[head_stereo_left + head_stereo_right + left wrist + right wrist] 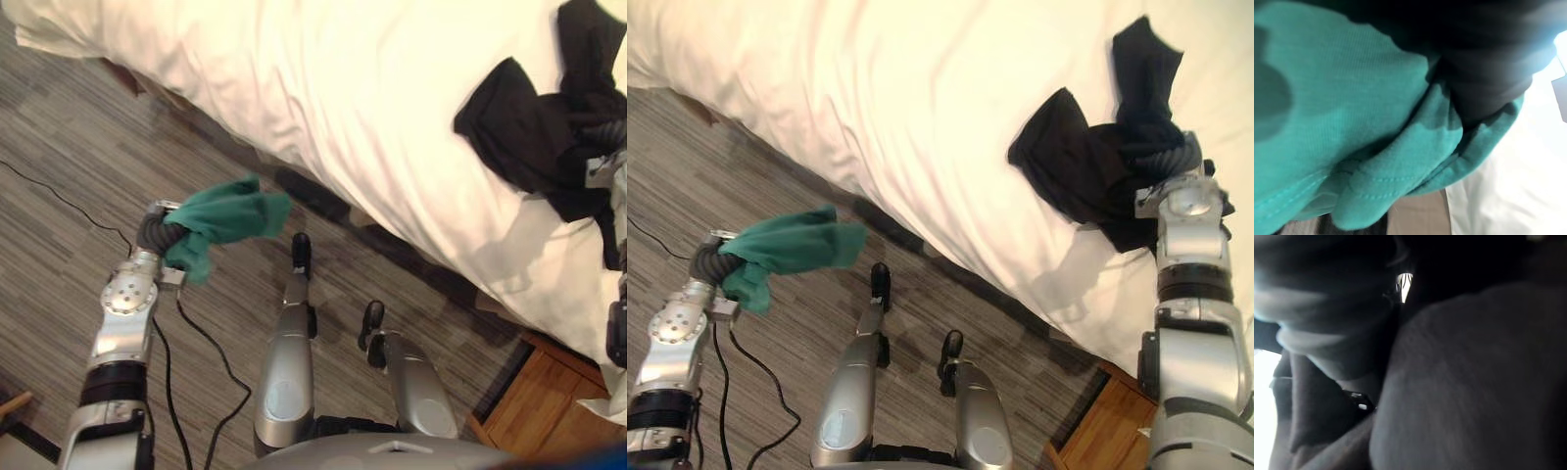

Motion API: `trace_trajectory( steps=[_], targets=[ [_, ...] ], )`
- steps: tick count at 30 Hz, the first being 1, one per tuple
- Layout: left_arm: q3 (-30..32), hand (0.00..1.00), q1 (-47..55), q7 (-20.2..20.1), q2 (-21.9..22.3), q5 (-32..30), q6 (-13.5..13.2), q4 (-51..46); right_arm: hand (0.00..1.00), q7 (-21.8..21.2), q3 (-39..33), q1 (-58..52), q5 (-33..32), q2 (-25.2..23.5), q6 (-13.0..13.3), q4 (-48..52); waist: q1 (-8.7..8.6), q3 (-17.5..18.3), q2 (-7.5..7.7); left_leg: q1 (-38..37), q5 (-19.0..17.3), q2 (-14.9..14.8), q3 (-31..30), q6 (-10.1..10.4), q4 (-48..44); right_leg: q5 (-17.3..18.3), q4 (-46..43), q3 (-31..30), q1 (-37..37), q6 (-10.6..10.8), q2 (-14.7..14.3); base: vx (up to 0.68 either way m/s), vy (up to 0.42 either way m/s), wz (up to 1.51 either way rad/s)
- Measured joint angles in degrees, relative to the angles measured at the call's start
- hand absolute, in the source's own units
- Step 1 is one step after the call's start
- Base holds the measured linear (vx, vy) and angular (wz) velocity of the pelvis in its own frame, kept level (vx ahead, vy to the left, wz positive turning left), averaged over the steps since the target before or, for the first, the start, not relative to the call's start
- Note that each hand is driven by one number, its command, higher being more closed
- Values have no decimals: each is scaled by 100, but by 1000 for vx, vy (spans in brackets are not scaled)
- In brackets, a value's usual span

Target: Tidy the bed and pick cloth on bed and put in laundry

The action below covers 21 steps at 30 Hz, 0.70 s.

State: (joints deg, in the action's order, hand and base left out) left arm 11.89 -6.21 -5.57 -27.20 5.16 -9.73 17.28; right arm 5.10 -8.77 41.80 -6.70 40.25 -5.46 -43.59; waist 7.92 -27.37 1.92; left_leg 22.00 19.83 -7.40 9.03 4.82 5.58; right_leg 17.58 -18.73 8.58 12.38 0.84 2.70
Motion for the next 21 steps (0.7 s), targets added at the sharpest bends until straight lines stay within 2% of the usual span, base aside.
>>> trace_trajectory(
  steps=[1,4,5,8,11,13,15,17,19,20,21],
  targets=[
    [-101,100,236,113,145,1,105,-297,100,171,-92,-347,-108,-295,156,212,-47,15,7,-152,-24,17,10,29,1,-1,75,-4,-138,0,15,15,-11,-3],
    [-249,100,579,241,424,5,297,-645,100,373,-202,-999,-384,-785,448,553,-59,164,14,-361,-157,2,62,140,3,-16,175,-71,-346,5,11,36,-10,-17],
    [-348,100,815,354,597,-2,391,-752,100,469,-217,-1380,-585,-1118,636,713,-61,325,38,-483,-247,-19,164,34,3,-47,229,-172,-495,18,-11,78,14,-27],
    [-597,100,1124,542,927,-4,565,-752,100,498,-298,-2023,-1079,-1689,991,888,-101,546,65,-743,-297,17,287,-25,4,-94,408,-235,-804,53,28,88,21,-17],
    [-811,100,1528,762,1396,16,721,-657,100,73,-410,-2693,-1805,-2275,1428,940,-138,784,60,-1069,-370,64,303,-114,12,-111,568,-272,-1169,82,68,69,8,-9],
    [-934,100,1751,959,1605,56,734,-328,100,-363,-394,-3114,-2266,-2667,1680,937,-151,978,7,-1217,-435,68,302,-134,37,-113,695,-243,-1366,86,70,41,-18,0],
    [-974,100,2041,1342,1927,124,722,430,100,-1018,-164,-3608,-2573,-3119,1883,875,-239,1246,-99,-1391,-503,90,291,-127,41,-110,850,-149,-1612,97,90,48,-14,4],
    [-980,100,2169,1660,2136,221,692,1016,100,-1400,182,-3959,-2590,-3300,1889,740,-252,1371,-180,-1515,-537,128,253,-129,42,-102,921,-55,-1804,115,122,37,-11,17],
    [-973,100,2175,2016,2280,482,565,1645,100,-1792,526,-4248,-2561,-3502,1725,304,-383,1510,-255,-1518,-633,266,4,-188,43,-82,1071,427,-2103,152,188,21,-10,92],
    [-967,100,2148,2104,2292,552,495,1834,100,-1914,641,-4376,-2557,-3628,1636,146,-436,1542,-236,-1502,-703,317,175,-280,35,-78,1153,793,-2261,173,264,65,-4,159],
    [-954,100,2106,2145,2305,552,420,1968,100,-2054,756,-4565,-2557,-3736,1574,67,-485,1564,-101,-1467,-820,401,610,-448,-40,-87,1277,1236,-2433,215,410,173,15,214]
  ],
)
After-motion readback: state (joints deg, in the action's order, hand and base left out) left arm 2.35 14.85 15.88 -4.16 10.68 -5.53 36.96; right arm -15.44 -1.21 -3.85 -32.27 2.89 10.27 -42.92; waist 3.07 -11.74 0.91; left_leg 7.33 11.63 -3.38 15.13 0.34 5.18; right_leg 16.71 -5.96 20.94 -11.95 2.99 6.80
